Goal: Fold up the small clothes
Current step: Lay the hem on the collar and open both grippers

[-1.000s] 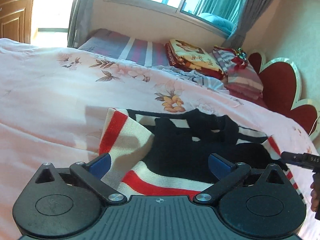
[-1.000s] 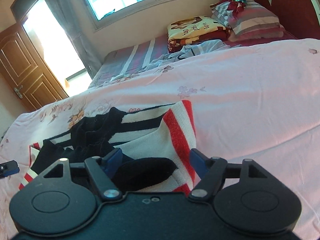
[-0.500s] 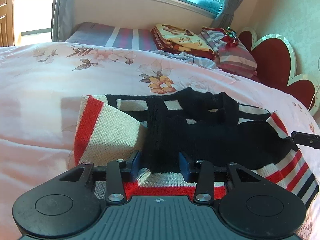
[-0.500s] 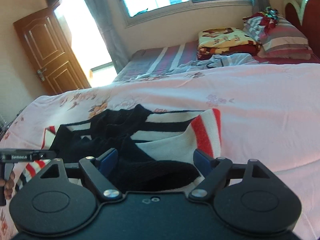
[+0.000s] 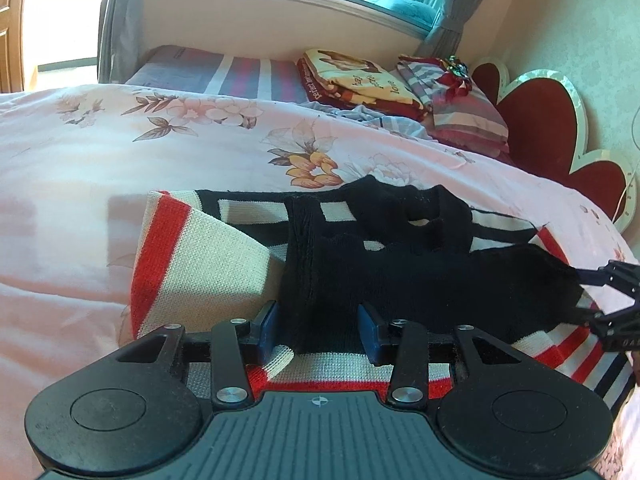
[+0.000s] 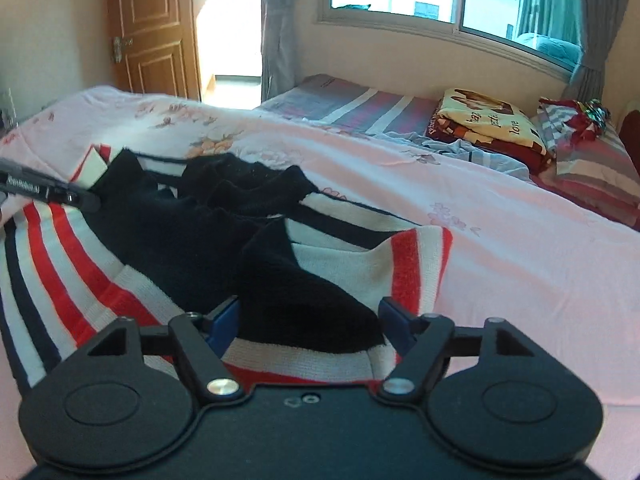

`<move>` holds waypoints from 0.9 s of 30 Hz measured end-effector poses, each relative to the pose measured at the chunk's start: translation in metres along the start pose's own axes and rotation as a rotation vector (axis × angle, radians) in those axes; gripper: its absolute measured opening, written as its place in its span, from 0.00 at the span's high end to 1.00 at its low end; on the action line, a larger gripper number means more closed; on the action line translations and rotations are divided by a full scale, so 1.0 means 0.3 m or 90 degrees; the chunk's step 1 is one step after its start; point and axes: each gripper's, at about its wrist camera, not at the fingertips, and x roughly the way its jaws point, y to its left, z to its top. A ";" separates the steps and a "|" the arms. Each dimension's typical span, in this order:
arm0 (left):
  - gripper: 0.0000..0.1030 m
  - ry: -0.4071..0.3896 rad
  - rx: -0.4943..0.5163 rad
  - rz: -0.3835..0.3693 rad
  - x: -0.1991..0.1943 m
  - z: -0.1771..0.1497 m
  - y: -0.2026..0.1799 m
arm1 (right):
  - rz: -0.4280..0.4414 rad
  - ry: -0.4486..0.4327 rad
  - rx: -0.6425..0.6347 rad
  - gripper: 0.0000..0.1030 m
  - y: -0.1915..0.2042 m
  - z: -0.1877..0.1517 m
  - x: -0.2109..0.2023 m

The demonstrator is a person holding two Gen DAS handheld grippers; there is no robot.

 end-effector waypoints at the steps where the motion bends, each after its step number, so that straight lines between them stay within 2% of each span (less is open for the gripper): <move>1: 0.60 0.000 -0.004 0.000 0.001 0.001 0.006 | -0.001 0.005 -0.018 0.28 0.013 -0.002 0.015; 2: 0.60 0.000 -0.005 0.000 0.002 0.000 0.012 | 0.007 0.007 -0.027 0.29 0.018 -0.005 0.024; 3: 0.60 -0.001 -0.009 -0.001 0.004 -0.002 0.016 | 0.018 0.008 -0.028 0.37 0.017 -0.004 0.030; 4: 0.75 -0.005 -0.013 0.003 0.004 -0.004 0.018 | 0.026 0.011 -0.019 0.65 0.011 0.000 0.037; 5: 0.88 -0.011 -0.018 0.012 0.004 -0.004 0.017 | 0.033 0.019 0.004 0.78 -0.003 0.010 0.046; 8: 0.88 -0.031 -0.041 0.012 -0.005 -0.005 0.021 | 0.039 0.009 0.069 0.93 -0.042 0.040 0.051; 10: 0.88 -0.045 -0.030 0.013 -0.014 -0.003 0.006 | 0.033 0.011 0.092 0.94 -0.058 0.053 0.062; 11: 0.95 -0.056 -0.024 0.013 -0.022 0.001 -0.002 | 0.028 0.010 0.101 0.94 -0.062 0.057 0.065; 12: 0.95 -0.068 -0.021 0.016 -0.032 0.007 -0.008 | 0.024 0.003 0.110 0.94 -0.064 0.059 0.061; 16: 0.95 -0.121 -0.048 0.029 -0.065 0.048 0.005 | 0.008 -0.062 0.160 0.95 -0.089 0.081 0.002; 18: 0.95 -0.127 -0.050 0.038 -0.055 0.076 0.016 | -0.016 -0.089 0.154 0.95 -0.092 0.108 -0.016; 23: 0.99 -0.145 -0.068 0.069 -0.023 0.125 0.046 | -0.058 -0.090 0.164 0.95 -0.119 0.145 0.023; 25: 0.99 -0.130 -0.072 0.075 0.002 0.136 0.059 | -0.072 -0.082 0.182 0.95 -0.135 0.146 0.057; 27: 0.99 -0.083 -0.080 0.057 0.029 0.128 0.069 | -0.077 -0.046 0.198 0.95 -0.148 0.139 0.102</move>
